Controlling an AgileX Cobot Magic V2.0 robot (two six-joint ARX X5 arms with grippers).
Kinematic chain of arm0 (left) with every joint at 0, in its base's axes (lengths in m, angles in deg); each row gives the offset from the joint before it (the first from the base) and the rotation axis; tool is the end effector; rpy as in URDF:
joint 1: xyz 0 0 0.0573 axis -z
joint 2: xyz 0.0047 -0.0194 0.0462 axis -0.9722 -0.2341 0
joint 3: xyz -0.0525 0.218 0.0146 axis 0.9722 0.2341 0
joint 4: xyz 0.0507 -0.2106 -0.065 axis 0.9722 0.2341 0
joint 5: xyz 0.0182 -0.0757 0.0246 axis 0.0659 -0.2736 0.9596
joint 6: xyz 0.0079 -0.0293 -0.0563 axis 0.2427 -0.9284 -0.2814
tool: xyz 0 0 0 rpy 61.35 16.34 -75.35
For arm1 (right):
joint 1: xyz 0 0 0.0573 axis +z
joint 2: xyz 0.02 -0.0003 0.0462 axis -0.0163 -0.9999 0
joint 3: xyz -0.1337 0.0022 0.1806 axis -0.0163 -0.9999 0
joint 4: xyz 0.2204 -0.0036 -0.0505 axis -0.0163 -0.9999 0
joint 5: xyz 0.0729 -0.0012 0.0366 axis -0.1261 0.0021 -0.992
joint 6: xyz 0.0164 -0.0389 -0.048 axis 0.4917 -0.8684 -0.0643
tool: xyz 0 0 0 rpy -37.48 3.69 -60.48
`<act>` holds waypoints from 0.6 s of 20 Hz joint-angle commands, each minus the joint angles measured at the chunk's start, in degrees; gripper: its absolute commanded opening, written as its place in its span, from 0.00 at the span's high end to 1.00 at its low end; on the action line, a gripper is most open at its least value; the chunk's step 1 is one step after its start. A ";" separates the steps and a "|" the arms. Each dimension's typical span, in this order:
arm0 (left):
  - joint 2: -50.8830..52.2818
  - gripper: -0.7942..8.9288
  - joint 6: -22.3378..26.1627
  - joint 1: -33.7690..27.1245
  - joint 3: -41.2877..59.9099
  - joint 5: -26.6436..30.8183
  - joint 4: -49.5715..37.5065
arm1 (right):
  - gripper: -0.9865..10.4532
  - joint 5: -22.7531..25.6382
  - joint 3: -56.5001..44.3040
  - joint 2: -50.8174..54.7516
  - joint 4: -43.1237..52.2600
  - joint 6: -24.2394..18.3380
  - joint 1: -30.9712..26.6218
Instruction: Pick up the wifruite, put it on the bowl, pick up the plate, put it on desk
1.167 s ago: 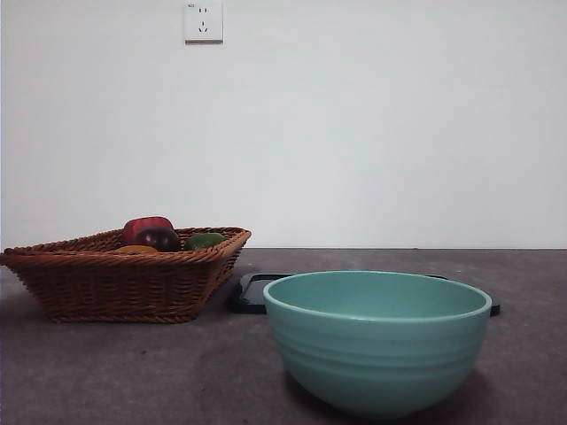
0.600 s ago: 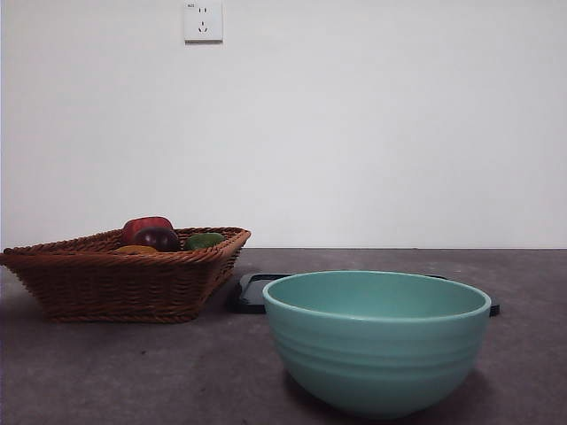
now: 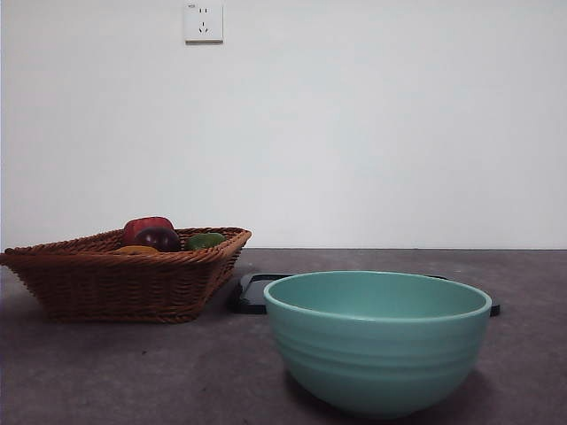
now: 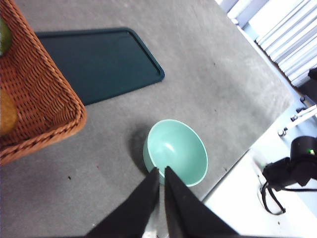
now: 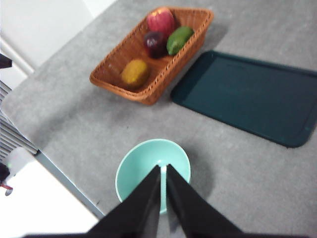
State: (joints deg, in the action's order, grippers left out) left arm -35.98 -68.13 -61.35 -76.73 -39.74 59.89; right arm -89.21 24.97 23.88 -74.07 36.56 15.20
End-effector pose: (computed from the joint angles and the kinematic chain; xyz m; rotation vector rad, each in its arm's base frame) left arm 0.1253 -0.0630 0.2795 -0.2420 0.6848 -0.8687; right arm 0.0892 0.0458 0.2900 0.1647 0.6099 0.7223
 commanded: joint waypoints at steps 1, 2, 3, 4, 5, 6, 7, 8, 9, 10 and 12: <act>-0.28 0.89 2.23 0.33 -1.09 -0.37 -0.39 | 0.90 -0.20 0.96 -0.15 0.24 -0.83 0.28; -0.28 0.88 2.25 0.33 -1.09 -0.35 -0.39 | 0.90 -0.20 0.96 -0.15 0.28 -0.83 0.28; -0.31 0.84 2.25 0.33 -1.09 -0.35 -0.39 | 0.90 -0.17 0.96 -0.15 0.28 -0.85 0.28; -0.31 0.76 2.23 0.33 -1.09 -0.37 -0.39 | 0.87 -0.15 0.96 -0.15 0.28 -0.85 0.28; -0.28 0.65 2.23 0.33 -1.09 -0.37 -0.37 | 0.79 -0.13 0.96 -0.15 0.28 -0.83 0.28; -0.28 0.49 2.21 0.33 -1.09 -0.37 -0.39 | 0.65 -0.13 0.96 -0.15 0.28 -0.81 0.28; -0.28 0.37 2.21 0.33 -1.09 -0.37 -0.42 | 0.54 -0.11 0.96 -0.15 0.28 -0.79 0.28; -0.28 0.28 2.16 0.33 -1.09 -0.37 -0.42 | 0.44 -0.13 0.96 -0.15 0.28 -0.79 0.28; -0.28 0.25 2.16 0.33 -1.09 -0.35 -0.44 | 0.42 -0.13 0.96 -0.15 0.28 -0.81 0.28; -0.28 0.25 2.16 0.33 -1.09 -0.35 -0.46 | 0.42 -0.15 0.96 -0.15 0.28 -0.81 0.28; -0.28 0.25 2.16 0.33 -1.09 -0.35 -0.44 | 0.42 -0.13 0.96 -0.15 0.28 -0.83 0.28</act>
State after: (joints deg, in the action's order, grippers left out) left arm -35.98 -66.34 -61.22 -76.73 -39.94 59.85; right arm -89.21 24.97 23.88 -74.20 36.05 15.20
